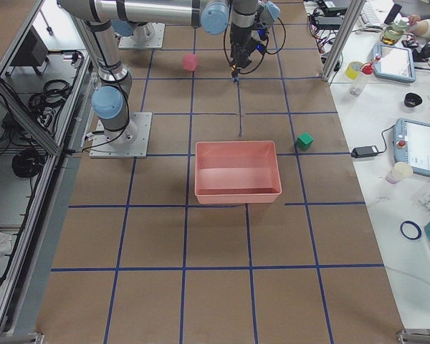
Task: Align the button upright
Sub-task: 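Open the left gripper and lift it off the button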
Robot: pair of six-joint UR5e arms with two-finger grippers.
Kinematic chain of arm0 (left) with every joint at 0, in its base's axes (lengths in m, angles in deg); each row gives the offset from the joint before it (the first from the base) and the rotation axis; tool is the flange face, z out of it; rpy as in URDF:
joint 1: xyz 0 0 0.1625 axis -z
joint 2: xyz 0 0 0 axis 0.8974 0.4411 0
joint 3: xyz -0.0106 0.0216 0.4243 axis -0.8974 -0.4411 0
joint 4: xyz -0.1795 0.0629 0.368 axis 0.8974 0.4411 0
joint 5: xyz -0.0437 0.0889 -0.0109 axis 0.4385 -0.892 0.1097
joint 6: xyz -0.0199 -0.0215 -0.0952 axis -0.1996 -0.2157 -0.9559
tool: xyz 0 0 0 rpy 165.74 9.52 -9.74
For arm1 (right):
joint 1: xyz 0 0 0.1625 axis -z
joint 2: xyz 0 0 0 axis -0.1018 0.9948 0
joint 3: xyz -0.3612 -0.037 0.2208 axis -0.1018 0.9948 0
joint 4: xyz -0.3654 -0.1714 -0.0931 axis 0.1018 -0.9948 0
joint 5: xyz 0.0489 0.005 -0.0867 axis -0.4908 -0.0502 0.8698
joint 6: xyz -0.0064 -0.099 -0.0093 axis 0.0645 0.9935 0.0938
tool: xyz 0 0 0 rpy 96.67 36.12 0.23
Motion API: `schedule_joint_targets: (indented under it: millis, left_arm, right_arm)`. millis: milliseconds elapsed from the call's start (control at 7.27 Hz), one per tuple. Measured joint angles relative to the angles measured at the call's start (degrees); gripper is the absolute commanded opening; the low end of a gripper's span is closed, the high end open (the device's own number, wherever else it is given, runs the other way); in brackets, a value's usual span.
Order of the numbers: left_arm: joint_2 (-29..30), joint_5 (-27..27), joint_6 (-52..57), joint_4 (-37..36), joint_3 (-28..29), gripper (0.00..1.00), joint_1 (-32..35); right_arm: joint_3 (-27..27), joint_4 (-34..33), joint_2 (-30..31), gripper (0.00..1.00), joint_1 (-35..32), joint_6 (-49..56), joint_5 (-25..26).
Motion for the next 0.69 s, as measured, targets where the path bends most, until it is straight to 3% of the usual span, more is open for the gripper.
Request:
schedule_joint_targets:
  millis: [275,688]
  left_arm:
    - [-2.54,-1.22,-0.16,-0.17,0.03,0.79,0.00]
    - [-12.59,-7.52,1.55,2.12,-1.11,0.81,0.03]
  right_arm:
    - [-0.02,-0.11,0.01,1.00,-0.03,0.01,-0.08]
    - [-0.03,-0.13,0.02,1.00,-0.06,-0.15,-0.13]
